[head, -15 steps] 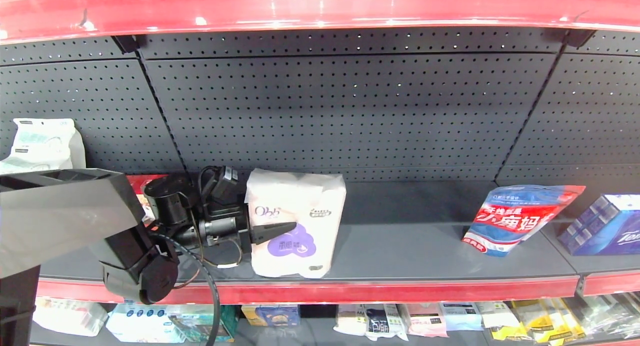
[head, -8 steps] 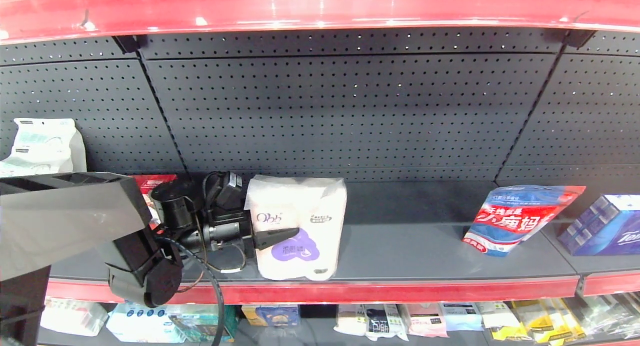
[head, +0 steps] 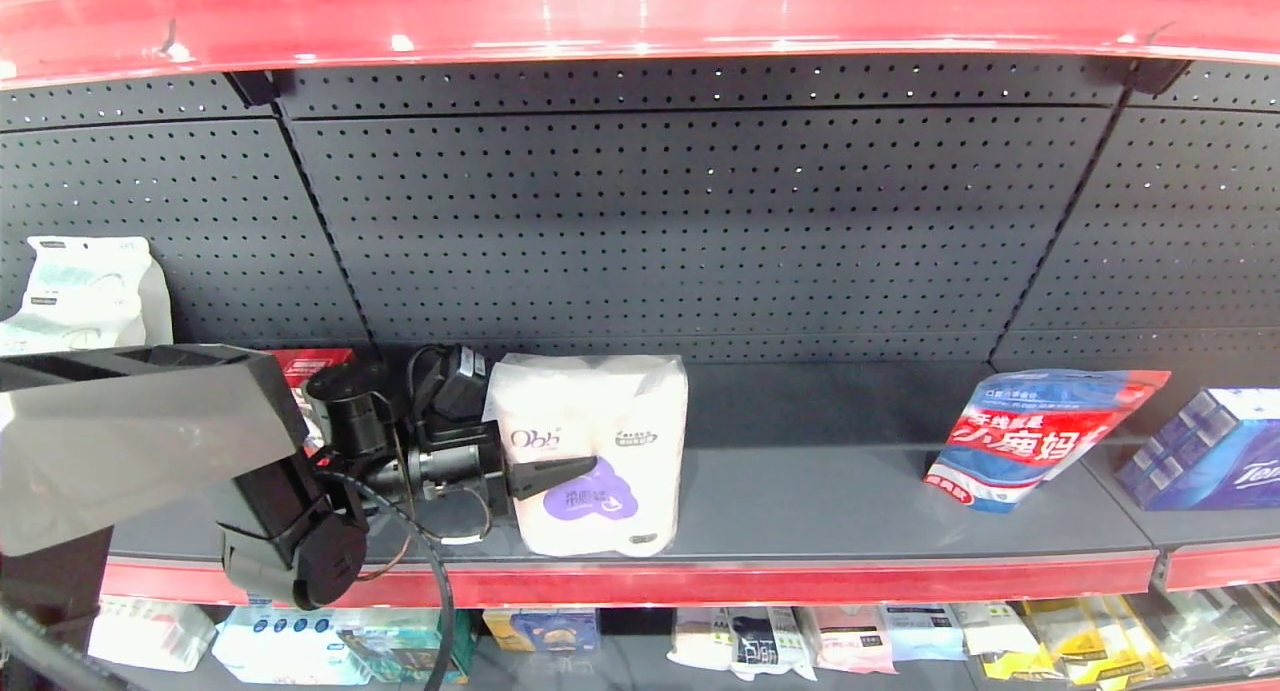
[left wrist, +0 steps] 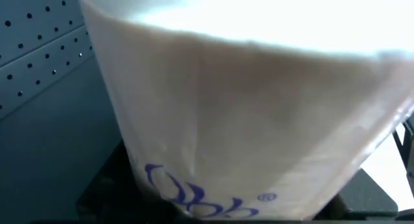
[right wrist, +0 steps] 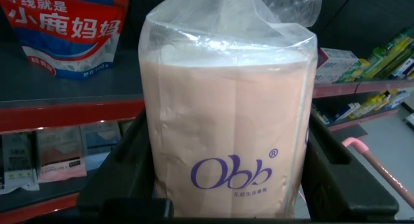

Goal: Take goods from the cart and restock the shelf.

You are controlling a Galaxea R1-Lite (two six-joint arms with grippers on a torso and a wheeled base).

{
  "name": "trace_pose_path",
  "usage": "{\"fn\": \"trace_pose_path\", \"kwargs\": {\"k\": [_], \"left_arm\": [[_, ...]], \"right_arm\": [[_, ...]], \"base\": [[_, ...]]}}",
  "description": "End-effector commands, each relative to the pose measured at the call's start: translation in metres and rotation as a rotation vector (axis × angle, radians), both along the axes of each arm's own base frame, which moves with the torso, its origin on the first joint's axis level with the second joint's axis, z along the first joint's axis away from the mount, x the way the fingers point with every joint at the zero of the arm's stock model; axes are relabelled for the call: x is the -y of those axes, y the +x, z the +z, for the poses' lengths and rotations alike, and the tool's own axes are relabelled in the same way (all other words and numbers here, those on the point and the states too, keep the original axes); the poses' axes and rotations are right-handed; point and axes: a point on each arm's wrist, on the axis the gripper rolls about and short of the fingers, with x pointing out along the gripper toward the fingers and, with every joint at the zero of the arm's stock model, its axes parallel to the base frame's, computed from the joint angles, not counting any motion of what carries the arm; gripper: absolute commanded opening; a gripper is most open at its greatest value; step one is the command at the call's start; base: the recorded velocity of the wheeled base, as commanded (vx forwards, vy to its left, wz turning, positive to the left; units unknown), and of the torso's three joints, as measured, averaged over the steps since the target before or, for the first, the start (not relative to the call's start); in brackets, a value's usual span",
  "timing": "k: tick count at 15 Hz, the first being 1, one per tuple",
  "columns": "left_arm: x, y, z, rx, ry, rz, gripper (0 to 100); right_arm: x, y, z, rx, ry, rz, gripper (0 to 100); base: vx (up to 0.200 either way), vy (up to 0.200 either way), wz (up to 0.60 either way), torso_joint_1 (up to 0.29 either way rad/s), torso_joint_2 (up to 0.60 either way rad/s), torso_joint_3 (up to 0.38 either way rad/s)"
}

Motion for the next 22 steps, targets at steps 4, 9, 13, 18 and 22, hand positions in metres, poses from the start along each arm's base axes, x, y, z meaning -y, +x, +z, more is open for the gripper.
{"fn": "trace_pose_path", "kwargs": {"k": [4, 9, 13, 18, 22], "left_arm": [[-0.005, 0.0, -0.002, 0.026, 0.011, 0.011, 0], [-0.006, 0.0, -0.003, 0.025, 0.013, 0.014, 0], [-0.006, 0.0, -0.004, 0.025, 0.016, 0.024, 0], [-0.006, 0.0, -0.003, 0.02, 0.013, 0.028, 100], [-0.01, -0.002, 0.015, 0.014, -0.016, 0.038, 100]], "right_arm": [[0.0, -0.001, 0.002, 0.007, -0.004, -0.001, 0], [0.0, -0.001, 0.004, 0.013, -0.005, -0.004, 0], [0.0, -0.001, 0.003, 0.011, -0.006, -0.005, 0], [0.0, -0.001, 0.003, 0.008, -0.005, -0.005, 0], [0.0, 0.0, 0.003, 0.005, -0.005, -0.004, 0]], "base": [[0.0, 0.0, 0.0, 0.0, 0.0, 0.0], [0.0, 0.0, 0.0, 0.0, 0.0, 0.0], [0.0, 0.0, 0.0, 0.0, 0.0, 0.0], [0.0, 0.0, 0.0, 0.0, 0.0, 0.0], [0.0, 0.0, 0.0, 0.0, 0.0, 0.0]]}}
